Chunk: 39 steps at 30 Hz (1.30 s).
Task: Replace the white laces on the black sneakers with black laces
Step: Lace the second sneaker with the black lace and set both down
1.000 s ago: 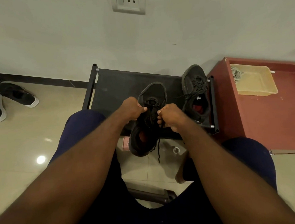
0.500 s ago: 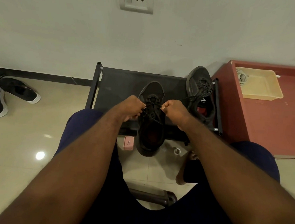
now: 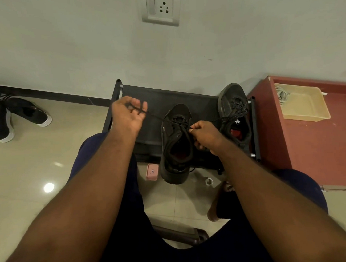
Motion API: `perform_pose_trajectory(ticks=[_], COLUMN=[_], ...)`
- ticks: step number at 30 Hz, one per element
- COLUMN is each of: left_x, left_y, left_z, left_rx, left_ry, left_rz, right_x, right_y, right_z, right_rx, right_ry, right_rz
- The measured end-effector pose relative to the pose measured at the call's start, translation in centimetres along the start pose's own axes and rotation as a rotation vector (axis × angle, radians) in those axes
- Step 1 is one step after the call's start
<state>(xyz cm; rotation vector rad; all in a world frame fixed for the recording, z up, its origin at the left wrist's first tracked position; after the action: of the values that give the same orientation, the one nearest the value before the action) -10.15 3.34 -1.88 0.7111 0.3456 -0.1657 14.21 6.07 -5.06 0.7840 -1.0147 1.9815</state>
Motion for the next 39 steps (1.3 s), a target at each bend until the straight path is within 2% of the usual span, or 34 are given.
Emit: perform_pose_trajectory(ticks=[3, 6, 7, 9, 10, 11, 13, 15, 17, 19, 21, 23, 25, 30, 33, 35, 37, 39], left_x=[-2.7, -5.1, -5.8, -5.9, -4.7, -3.4, -1.2, 0.3, 2.4, 5.2, 7.0, 7.2, 7.1, 7.7, 8.0, 7.6, 6.1, 4.7], left_y=[-1.4, -2.1, -1.8, -0.3, 0.0, -0.2, -0.7, 0.6, 2.9, 4.8, 5.7, 6.0, 5.9, 5.5, 5.3, 5.2, 4.3, 2.0], left_z=[-0.5, -0.9, -0.7, -0.1, 0.1, 0.2, 0.7, 1.3, 2.2, 3.9, 5.2, 5.7, 5.9, 6.4, 6.1, 5.6, 4.3, 2.5], left_rx=[-0.117, -0.244, -0.268, -0.343, -0.367, -0.381, -0.403, -0.300, 0.042, 0.360, 0.463, 0.463, 0.495, 0.586, 0.573, 0.502, 0.298, 0.060], left_ry=[0.105, 0.281, 0.357, 0.480, 0.476, 0.423, 0.343, 0.469, 0.614, 0.641, 0.694, 0.702, 0.611, 0.477, 0.456, 0.474, 0.452, 0.286], left_rz=[0.040, -0.263, -0.484, -1.254, -1.617, -1.861, -2.067, -2.050, -1.872, -1.807, -1.820, -1.744, -1.682, -1.731, -1.743, -1.702, -1.520, -1.244], right_x=[0.4, 0.8, 0.9, 1.3, 1.5, 1.8, 2.6, 3.7, 5.1, 6.8, 8.4, 9.4, 9.8, 9.1, 8.9, 8.8, 8.5, 7.6], right_y=[-0.3, -0.6, -0.6, -0.7, -0.8, -0.9, -1.1, -1.3, -1.5, -1.5, -1.3, -1.5, -1.8, -1.8, -1.9, -2.3, -2.9, -3.5], right_z=[0.4, 0.6, 0.6, 0.6, 0.5, 0.5, 0.6, 0.8, 1.1, 1.7, 2.5, 3.1, 3.5, 4.1, 4.4, 4.5, 4.5, 4.7], right_rx=[0.001, 0.000, 0.006, 0.016, 0.020, 0.026, 0.044, 0.068, 0.086, 0.111, 0.131, 0.119, 0.101, 0.133, 0.122, 0.087, 0.047, 0.021], right_ry=[-0.018, -0.030, -0.034, -0.037, -0.037, -0.041, -0.058, -0.089, -0.140, -0.215, -0.295, -0.348, -0.376, -0.375, -0.380, -0.389, -0.391, -0.374], right_rz=[0.033, 0.052, 0.060, 0.076, 0.082, 0.087, 0.107, 0.147, 0.187, 0.211, 0.248, 0.292, 0.311, 0.280, 0.282, 0.260, 0.248, 0.269])
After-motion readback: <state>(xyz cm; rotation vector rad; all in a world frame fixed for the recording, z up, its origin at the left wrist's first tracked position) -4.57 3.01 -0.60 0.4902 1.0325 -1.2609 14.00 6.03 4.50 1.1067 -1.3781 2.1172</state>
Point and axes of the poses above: each hand's wrist, its own z-axis away from the middle knuckle, its own y-axis out of the palm, x = y × z, the point moved 8 cm from there along -z, towards the middle knuckle, and after that the axes turned 7 degrees about -y, right-handed, at the moved point
